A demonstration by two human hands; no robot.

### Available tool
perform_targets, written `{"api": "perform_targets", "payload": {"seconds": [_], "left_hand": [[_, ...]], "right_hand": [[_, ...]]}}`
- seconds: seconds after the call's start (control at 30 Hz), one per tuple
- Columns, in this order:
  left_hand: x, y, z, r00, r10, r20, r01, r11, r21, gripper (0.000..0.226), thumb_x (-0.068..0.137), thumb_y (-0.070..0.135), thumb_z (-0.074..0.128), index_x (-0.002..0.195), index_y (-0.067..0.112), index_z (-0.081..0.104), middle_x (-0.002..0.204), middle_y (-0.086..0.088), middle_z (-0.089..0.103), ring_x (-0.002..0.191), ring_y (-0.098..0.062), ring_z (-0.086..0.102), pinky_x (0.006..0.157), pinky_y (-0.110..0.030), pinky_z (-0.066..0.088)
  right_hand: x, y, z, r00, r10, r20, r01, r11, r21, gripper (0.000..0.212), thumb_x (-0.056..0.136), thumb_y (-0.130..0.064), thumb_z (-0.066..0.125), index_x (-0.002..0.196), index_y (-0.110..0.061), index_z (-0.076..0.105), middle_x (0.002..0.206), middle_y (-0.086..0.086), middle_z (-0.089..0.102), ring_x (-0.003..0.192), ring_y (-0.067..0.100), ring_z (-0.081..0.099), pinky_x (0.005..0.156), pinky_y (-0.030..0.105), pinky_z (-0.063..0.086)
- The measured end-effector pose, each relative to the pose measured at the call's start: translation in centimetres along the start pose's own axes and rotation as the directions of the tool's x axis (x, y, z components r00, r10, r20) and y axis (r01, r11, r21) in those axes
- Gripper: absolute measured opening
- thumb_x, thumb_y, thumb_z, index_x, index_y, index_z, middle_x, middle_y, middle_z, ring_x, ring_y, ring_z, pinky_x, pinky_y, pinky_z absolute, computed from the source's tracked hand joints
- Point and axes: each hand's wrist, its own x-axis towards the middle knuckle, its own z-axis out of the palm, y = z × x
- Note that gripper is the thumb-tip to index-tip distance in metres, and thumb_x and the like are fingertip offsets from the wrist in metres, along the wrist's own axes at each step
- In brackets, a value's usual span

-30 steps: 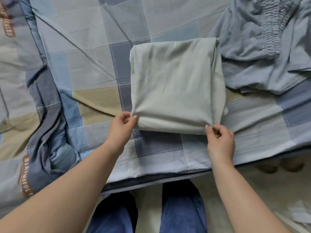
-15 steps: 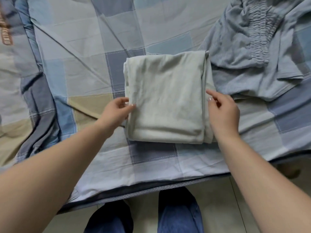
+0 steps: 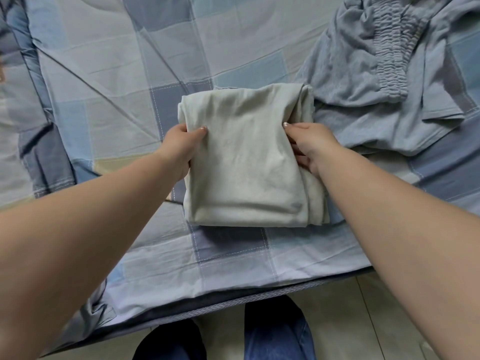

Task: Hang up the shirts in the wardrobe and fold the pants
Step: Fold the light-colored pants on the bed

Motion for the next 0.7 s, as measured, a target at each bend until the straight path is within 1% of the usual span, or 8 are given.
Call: {"api": "perform_targets", "payload": {"seconds": [0.07,0.17,0.27,0.33,0.43,0.53,0.63,0.7], "left_hand": [[0.2,0.0,0.0,1.0,-0.001,-0.011,0.001,1.0,0.002,0.008,0.093,0.02,0.06,0.099,0.016,0.063,0.092,0.002,0.069,0.083,-0.013,0.067,0.066,-0.026,0.054],[0.6,-0.1,0.0,1.0,-0.01,-0.022,0.01,1.0,0.003,0.005,0.092,0.022,0.062,0.094,0.018,0.063,0.095,0.001,0.069,0.087,-0.015,0.067,0.073,-0.031,0.055],[0.9,0.0,-0.1,0.999,0.0,-0.052,-0.001,1.0,-0.03,0.009,0.092,0.026,0.062,0.085,0.02,0.065,0.095,0.0,0.07,0.09,-0.018,0.067,0.081,-0.033,0.055],[1.2,0.2,-0.1,0.996,0.019,-0.083,-0.023,0.999,-0.045,0.021,0.091,0.029,0.061,0.072,0.02,0.059,0.086,0.0,0.067,0.086,-0.018,0.064,0.078,-0.031,0.052],[1.5,0.6,0.1,0.996,0.013,-0.089,-0.017,0.999,-0.045,0.028,0.09,0.03,0.063,0.067,0.02,0.052,0.083,-0.002,0.063,0.085,-0.02,0.06,0.079,-0.034,0.052],[1.9,1.4,0.1,0.998,-0.032,-0.06,0.031,0.999,-0.018,0.025,0.09,0.037,0.062,0.074,0.018,0.059,0.097,-0.002,0.067,0.094,-0.02,0.064,0.088,-0.037,0.053],[2.7,2.6,0.0,0.988,0.064,-0.139,-0.059,0.997,0.042,0.031,0.093,0.041,0.054,0.071,0.019,0.053,0.08,0.001,0.058,0.079,-0.018,0.053,0.069,-0.031,0.048],[2.5,2.7,-0.1,0.976,0.127,-0.177,-0.105,0.986,0.131,0.034,0.094,0.043,0.05,0.069,0.02,0.051,0.069,0.003,0.05,0.069,-0.016,0.046,0.057,-0.025,0.038]], "right_hand": [[-0.2,-0.2,0.2,0.995,0.056,0.083,-0.071,0.979,0.193,0.011,0.094,-0.022,0.058,0.086,-0.02,0.065,0.087,0.0,0.07,0.078,0.012,0.067,0.065,0.027,0.056],[-0.1,-0.4,0.1,0.991,0.056,0.121,-0.089,0.954,0.288,0.013,0.094,-0.017,0.057,0.084,-0.016,0.065,0.068,-0.002,0.069,0.06,0.01,0.065,0.055,0.024,0.054],[0.2,-0.5,-0.4,0.996,0.093,0.014,-0.089,0.884,0.46,0.011,0.093,-0.011,0.056,0.087,-0.011,0.065,0.07,0.004,0.07,0.063,0.016,0.067,0.057,0.03,0.057],[0.5,0.1,-0.9,0.991,0.074,-0.109,-0.004,0.842,0.539,0.016,0.095,-0.011,0.053,0.083,-0.011,0.063,0.07,0.004,0.069,0.067,0.017,0.067,0.064,0.033,0.059],[0.9,0.6,-1.2,0.985,0.019,-0.173,0.062,0.89,0.452,0.019,0.096,-0.019,0.051,0.081,-0.016,0.063,0.078,0.001,0.07,0.08,0.018,0.068,0.081,0.038,0.057],[1.8,-0.6,-0.9,0.992,-0.052,-0.117,0.086,0.948,0.305,0.021,0.09,-0.036,0.059,0.08,-0.019,0.066,0.088,0.001,0.073,0.085,0.018,0.069,0.081,0.038,0.057],[2.8,-1.3,-1.1,0.921,-0.264,-0.285,0.256,0.964,-0.068,0.028,0.09,-0.034,0.058,0.066,-0.018,0.057,0.079,0.001,0.064,0.077,0.016,0.058,0.07,0.03,0.047],[3.3,-1.0,-1.4,0.9,-0.289,-0.327,0.253,0.956,-0.148,0.024,0.091,-0.033,0.056,0.074,-0.017,0.058,0.08,0.002,0.063,0.078,0.018,0.056,0.072,0.03,0.049]]}}
